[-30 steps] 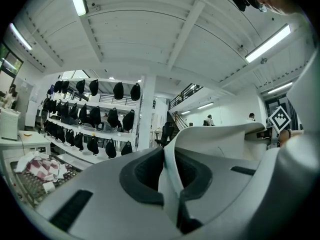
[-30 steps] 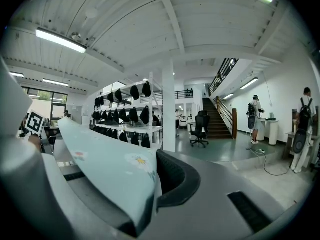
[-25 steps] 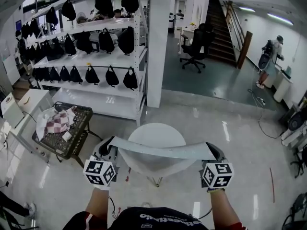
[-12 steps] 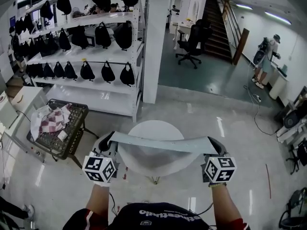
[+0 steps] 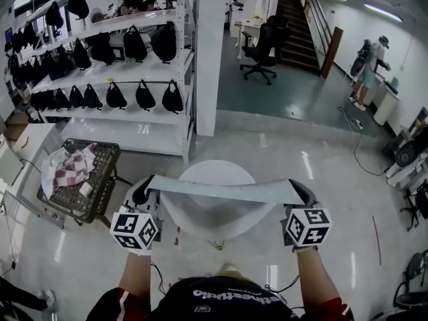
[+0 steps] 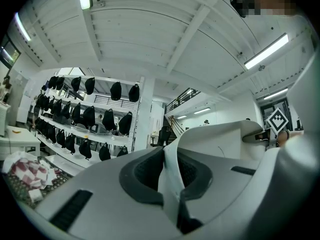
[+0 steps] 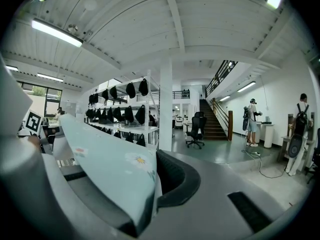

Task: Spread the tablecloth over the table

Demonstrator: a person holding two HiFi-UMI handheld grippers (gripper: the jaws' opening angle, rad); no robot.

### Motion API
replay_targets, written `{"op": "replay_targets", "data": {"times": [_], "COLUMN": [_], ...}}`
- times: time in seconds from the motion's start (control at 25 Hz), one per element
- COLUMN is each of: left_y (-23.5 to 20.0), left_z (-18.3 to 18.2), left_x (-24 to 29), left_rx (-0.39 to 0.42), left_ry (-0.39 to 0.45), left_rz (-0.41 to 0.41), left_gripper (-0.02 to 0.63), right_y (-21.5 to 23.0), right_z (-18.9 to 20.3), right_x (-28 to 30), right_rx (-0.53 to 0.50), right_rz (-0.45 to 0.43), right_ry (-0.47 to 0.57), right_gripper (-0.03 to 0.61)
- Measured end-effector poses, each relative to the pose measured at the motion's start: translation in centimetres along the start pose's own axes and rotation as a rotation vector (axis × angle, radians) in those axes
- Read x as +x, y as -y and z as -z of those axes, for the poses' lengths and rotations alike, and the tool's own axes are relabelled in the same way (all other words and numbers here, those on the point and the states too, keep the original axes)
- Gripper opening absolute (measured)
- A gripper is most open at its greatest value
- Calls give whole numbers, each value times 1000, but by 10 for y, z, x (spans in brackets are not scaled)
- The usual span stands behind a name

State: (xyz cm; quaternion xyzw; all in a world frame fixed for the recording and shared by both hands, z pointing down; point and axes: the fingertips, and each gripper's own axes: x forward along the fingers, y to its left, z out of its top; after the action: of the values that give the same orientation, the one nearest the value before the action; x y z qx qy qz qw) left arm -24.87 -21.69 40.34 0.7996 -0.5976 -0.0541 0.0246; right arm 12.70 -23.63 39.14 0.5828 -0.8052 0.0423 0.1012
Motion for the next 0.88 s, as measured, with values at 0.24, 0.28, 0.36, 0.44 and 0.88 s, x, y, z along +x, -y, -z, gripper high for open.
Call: {"op": "replay_targets", "data": {"times": [0.24, 0.28, 0.36, 0.44, 0.88], "left_y": [1, 0, -3, -3, -5], "left_z": [-12, -14, -18, -22, -43], "left_x": [15, 19, 26, 34, 82], "left_rx": [10, 12, 16, 23, 48], "left_ry": [11, 13, 20, 30, 70], "left_rz": [-1, -1, -4, -6, -31], "left_gripper": [25, 25, 25, 25, 25], "right_y": [8, 8, 9, 12, 37], "right_z": [-15, -18, -24, -29, -54], "right_x": [7, 10, 15, 22, 65], "right_rx": [-6, -7, -10, -15, -19], "right_rz": [6, 6, 5, 3, -22], "right_ry": [24, 28, 36, 42, 63], "right_gripper": [29, 29, 29, 29, 29]}}
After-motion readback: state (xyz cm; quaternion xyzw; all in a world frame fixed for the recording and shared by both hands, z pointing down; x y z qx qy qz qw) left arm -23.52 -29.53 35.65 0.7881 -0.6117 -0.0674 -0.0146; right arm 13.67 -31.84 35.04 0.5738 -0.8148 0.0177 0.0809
